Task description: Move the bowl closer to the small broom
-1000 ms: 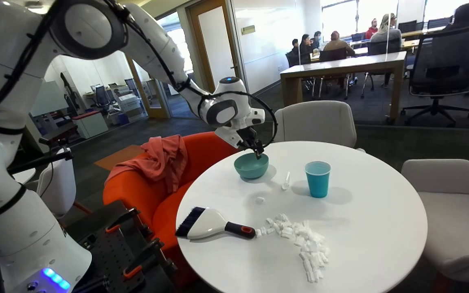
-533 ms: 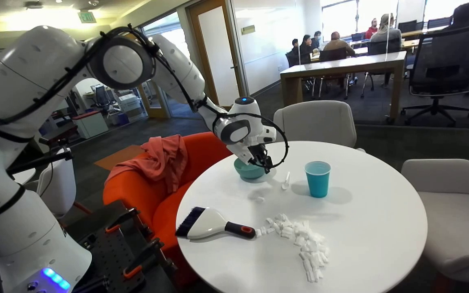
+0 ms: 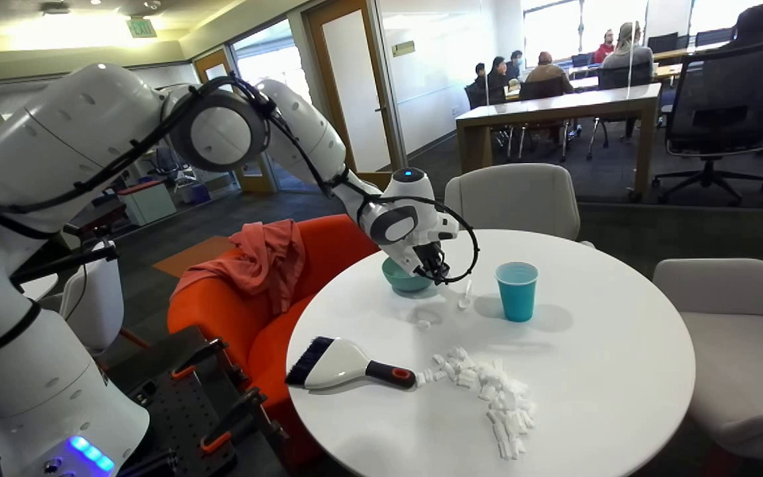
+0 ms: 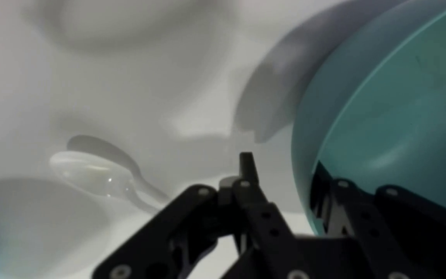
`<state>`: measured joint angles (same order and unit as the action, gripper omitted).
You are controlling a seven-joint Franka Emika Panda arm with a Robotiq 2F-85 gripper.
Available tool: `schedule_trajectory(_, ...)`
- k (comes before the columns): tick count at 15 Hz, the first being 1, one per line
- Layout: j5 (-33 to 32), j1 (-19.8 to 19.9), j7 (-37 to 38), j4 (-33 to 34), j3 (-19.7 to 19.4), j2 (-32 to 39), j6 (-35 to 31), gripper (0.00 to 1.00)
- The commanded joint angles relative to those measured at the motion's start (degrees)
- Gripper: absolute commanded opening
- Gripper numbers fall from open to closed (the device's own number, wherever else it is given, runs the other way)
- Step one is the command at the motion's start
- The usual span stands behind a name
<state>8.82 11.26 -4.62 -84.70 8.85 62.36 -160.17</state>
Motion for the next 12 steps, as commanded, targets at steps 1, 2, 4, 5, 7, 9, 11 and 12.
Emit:
schedule_trajectory(1,0.14,0.75,-2.36,3.49,1.48,1.87,1.43,0.05)
schedule_trajectory(2,0.07,0.72,-2.73,3.85,1.66,2.06,1.52,0.01)
schedule_trajectory(4,-0.2,0.54,-3.41,3.95,1.89,2.0,1.76,0.0)
schedule_trajectory(5,-0.45,0.76,-4.54,3.06,2.37,1.4,1.51,0.0)
schedule_trajectory(7,-1.22,1.8,-8.31,-1.99,4.0,-1.82,0.69,0.01)
schedule_trajectory(9,-1.88,4.2,-14.28,-7.79,7.26,-4.81,-0.24,0.01)
schedule_trajectory(11,-2.96,6.41,-20.02,-13.65,9.85,-7.28,-0.67,0.01)
schedule_trajectory(12,-3.57,7.23,-22.13,-16.2,10.66,-8.26,-0.83,0.01)
